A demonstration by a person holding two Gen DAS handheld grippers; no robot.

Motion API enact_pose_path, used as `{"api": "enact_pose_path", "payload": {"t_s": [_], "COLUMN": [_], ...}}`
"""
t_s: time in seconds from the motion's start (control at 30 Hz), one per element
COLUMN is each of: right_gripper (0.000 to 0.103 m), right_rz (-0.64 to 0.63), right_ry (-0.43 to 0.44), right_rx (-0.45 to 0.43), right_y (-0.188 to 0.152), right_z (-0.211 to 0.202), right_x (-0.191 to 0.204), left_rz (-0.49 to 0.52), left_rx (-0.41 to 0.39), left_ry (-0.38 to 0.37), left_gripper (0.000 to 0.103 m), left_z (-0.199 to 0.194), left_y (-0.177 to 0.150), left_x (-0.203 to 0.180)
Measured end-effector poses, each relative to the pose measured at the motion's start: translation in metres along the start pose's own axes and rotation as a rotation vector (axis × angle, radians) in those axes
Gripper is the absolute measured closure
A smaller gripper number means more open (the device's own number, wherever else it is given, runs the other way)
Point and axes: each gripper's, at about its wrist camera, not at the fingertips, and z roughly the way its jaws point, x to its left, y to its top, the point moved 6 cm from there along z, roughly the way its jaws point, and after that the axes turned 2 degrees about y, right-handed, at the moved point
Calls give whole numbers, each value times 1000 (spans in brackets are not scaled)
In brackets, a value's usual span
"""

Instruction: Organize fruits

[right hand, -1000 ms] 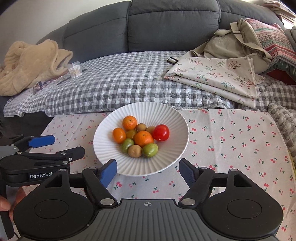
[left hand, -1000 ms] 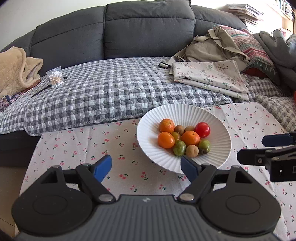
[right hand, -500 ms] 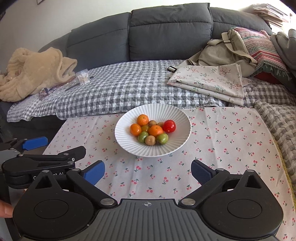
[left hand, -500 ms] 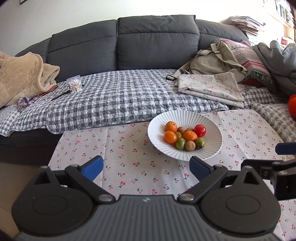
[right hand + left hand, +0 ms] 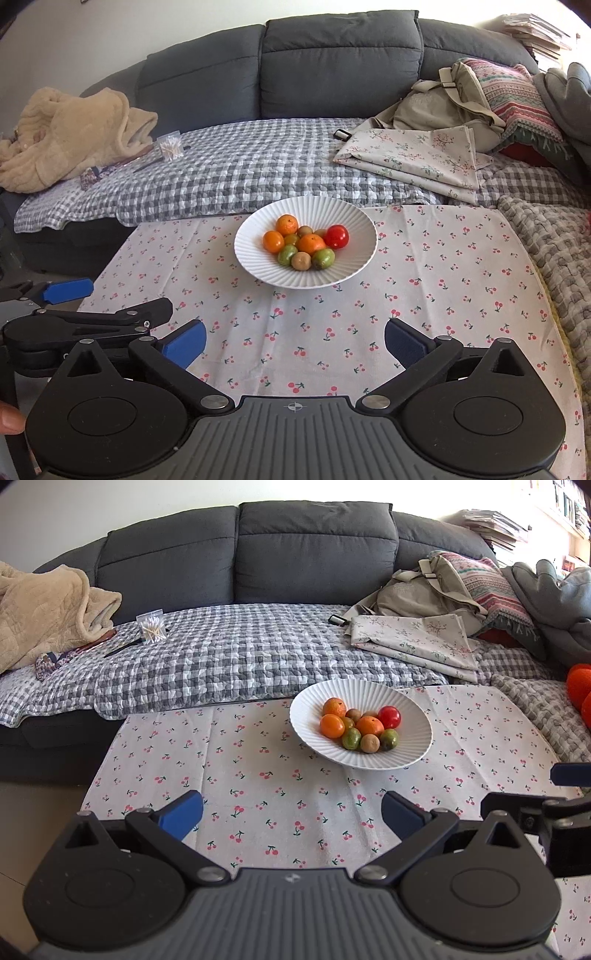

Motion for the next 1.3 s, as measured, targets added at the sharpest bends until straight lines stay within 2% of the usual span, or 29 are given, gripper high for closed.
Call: {"api": "enact_pose_path", "payload": {"t_s": [0.37,0.73,1.3], "right_gripper": [0,0,0], "right_rz": [-3,3,-8], "right_ry": [4,-32,-96], "right_rx": [16,43,30], "right_y": [-5,-14,-14], "right_z": [2,8,10], "right_x": [2,-2,-4], "left_rz": [-1,6,-11], "left_rx": [5,27,57], "left_ry": [2,27,13], "left_gripper": [1,1,1], "left_z": [-2,0,7], "left_y": [-3,-8,-15], "left_x": [0,0,-2]}}
